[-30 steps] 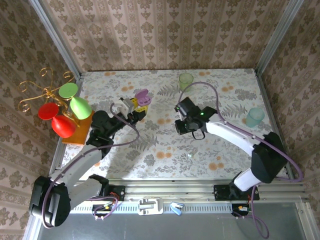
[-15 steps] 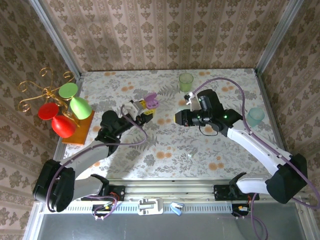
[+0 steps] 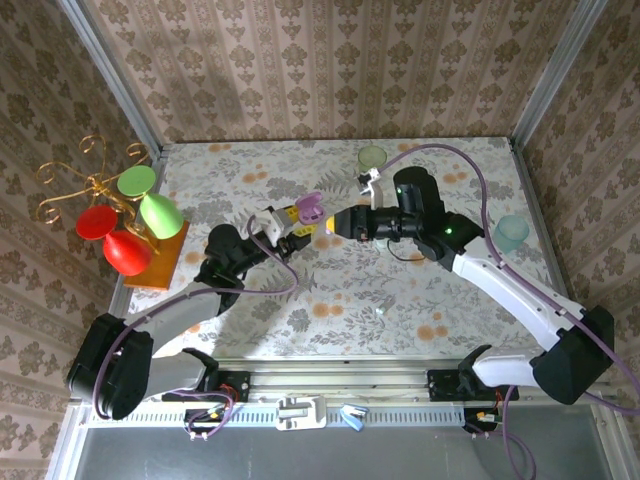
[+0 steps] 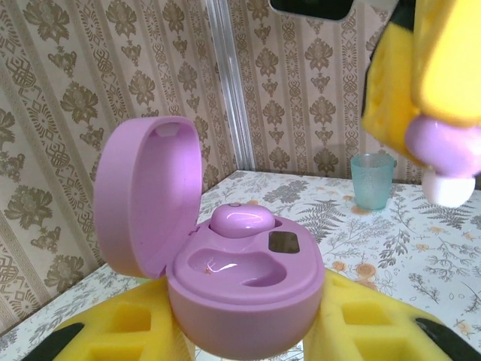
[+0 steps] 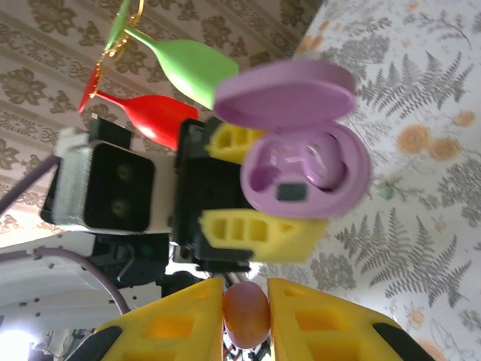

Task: Insert the wireless bluetooth earbuds into the charging case

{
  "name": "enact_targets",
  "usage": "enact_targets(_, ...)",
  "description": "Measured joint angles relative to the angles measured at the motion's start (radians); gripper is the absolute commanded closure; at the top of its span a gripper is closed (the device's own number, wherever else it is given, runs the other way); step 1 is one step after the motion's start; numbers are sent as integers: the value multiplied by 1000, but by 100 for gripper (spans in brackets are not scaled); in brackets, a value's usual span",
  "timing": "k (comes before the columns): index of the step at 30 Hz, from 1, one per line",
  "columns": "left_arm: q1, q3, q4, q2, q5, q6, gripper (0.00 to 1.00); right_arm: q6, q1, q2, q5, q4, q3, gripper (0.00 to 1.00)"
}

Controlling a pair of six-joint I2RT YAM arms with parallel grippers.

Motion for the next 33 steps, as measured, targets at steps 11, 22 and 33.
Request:
enact_targets(11, -10, -5, 21, 37, 0, 17, 75, -3, 31, 91, 8, 21, 91, 81)
enact_targets(22, -17, -5, 22, 37, 7, 24, 75, -28, 40, 186, 35, 19, 144, 81)
enact_targets(33, -17, -5, 21, 35, 10, 25, 75, -50, 42, 202, 61, 12, 153, 81)
